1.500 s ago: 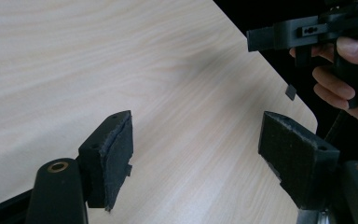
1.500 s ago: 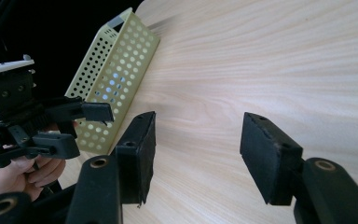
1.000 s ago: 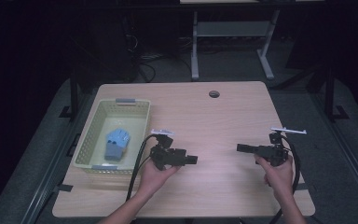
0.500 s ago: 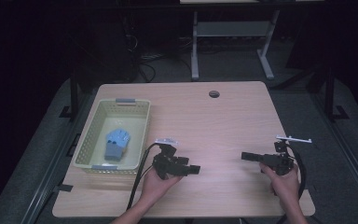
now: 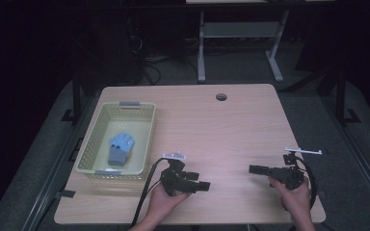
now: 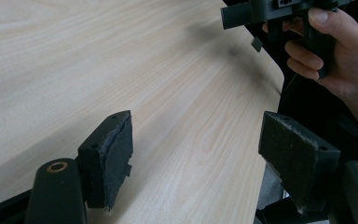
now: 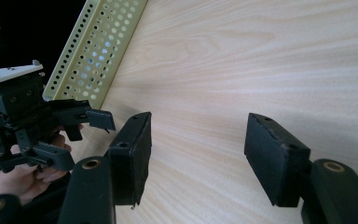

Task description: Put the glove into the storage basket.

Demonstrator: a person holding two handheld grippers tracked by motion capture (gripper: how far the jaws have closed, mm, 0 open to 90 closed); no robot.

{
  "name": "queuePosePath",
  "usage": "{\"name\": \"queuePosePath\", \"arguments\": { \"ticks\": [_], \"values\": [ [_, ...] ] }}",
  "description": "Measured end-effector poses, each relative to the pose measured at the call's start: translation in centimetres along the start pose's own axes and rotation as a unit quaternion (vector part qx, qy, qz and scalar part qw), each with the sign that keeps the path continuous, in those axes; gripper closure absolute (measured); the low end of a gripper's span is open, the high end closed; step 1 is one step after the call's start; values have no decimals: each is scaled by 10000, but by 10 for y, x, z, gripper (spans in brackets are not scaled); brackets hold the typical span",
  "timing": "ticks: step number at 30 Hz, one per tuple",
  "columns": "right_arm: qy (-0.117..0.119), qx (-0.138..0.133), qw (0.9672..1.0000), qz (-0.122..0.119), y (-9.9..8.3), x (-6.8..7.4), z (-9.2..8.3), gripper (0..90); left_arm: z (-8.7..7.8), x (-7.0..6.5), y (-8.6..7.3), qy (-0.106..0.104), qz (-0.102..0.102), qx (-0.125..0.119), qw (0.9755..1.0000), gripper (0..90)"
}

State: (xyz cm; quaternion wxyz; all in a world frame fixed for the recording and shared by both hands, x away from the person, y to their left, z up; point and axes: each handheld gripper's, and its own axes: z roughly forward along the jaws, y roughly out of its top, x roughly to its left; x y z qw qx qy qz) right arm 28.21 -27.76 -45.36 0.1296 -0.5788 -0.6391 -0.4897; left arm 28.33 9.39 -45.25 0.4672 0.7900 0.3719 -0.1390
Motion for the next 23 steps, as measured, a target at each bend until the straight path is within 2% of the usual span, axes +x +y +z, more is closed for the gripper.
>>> {"name": "queuePosePath", "arguments": {
  "ticks": [6,11,16,20,23],
  "values": [
    [40,-2,10000,-25,-7,1,0,406,-1,-5,-9,65,222,29,9997,259],
    [77,26,10000,-57,-14,5,2,399,-2,-8,-17,59,282,38,9996,259],
    [84,17,9998,-168,-20,6,4,396,-3,-10,-19,49,288,-83,9995,259],
    [213,-30,9996,-208,-25,8,3,392,-5,-12,-24,68,373,-42,9993,259],
    [348,-56,9991,-250,-28,9,4,390,-9,-13,-28,20,353,-41,9994,259]
  ]
}}
